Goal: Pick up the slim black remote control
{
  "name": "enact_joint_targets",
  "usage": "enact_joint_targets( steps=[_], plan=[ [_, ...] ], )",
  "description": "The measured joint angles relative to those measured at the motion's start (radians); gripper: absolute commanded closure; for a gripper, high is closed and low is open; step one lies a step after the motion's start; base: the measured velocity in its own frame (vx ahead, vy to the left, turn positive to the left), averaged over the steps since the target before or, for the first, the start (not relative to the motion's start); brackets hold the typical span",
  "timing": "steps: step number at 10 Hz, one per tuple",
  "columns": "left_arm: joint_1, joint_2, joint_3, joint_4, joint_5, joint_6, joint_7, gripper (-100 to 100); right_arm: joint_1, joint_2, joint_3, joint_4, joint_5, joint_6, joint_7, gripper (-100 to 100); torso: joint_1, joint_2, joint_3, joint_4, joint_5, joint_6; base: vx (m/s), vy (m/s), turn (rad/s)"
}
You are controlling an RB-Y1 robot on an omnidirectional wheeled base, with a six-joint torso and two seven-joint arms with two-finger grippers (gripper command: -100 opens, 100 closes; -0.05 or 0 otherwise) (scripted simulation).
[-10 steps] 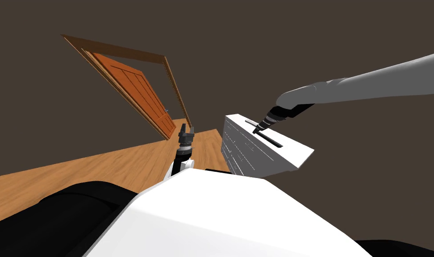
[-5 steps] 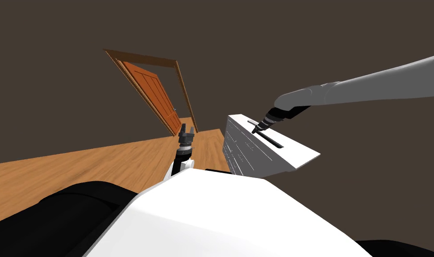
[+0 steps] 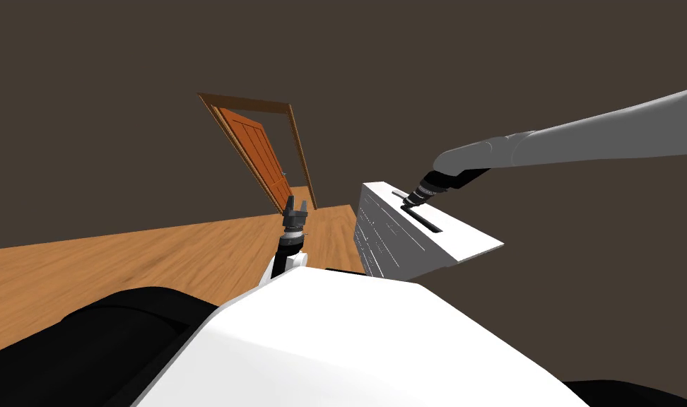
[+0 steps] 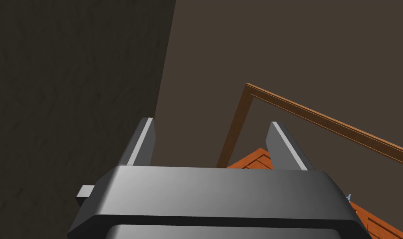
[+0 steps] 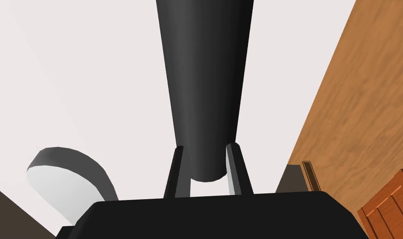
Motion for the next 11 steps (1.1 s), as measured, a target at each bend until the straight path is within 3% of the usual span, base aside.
enact_joint_targets(
  steps=[2, 3, 4, 6, 11],
  plan=[
    [0.000, 0.000, 0.000, 0.000, 0.000, 0.000, 0.000, 0, 0.000, 0.000, 0.000, 0.000, -0.001, 0.000, -0.001, 100, -0.001, -0.002, -0.001, -0.001, 0.000, 0.000, 0.000, 0.000, 0.000],
    [0.000, 0.000, 0.000, 0.000, 0.000, 0.000, 0.000, 0, 0.000, 0.000, 0.000, 0.000, -0.001, 0.000, -0.001, 0, -0.001, -0.002, -0.002, -0.001, 0.000, 0.000, 0.000, 0.000, 0.000],
    [0.000, 0.000, 0.000, 0.000, 0.000, 0.000, 0.000, 0, 0.000, 0.000, 0.000, 0.000, -0.001, 0.000, -0.001, 100, -0.001, -0.003, -0.002, -0.001, 0.000, 0.000, 0.033, 0.037, -0.155],
    [0.000, 0.000, 0.000, 0.000, 0.000, 0.000, 0.000, 0, -0.005, -0.004, 0.008, -0.003, -0.014, -0.004, 0.022, 100, 0.002, -0.005, -0.003, -0.001, 0.000, 0.001, 0.072, 0.074, -0.238],
    [0.000, 0.000, 0.000, 0.000, 0.000, 0.000, 0.000, 0, -0.045, -0.008, 0.057, 0.006, -0.081, -0.030, 0.170, 100, 0.003, -0.007, -0.004, -0.001, 0.001, 0.002, 0.071, 0.074, -0.235]
  ],
)
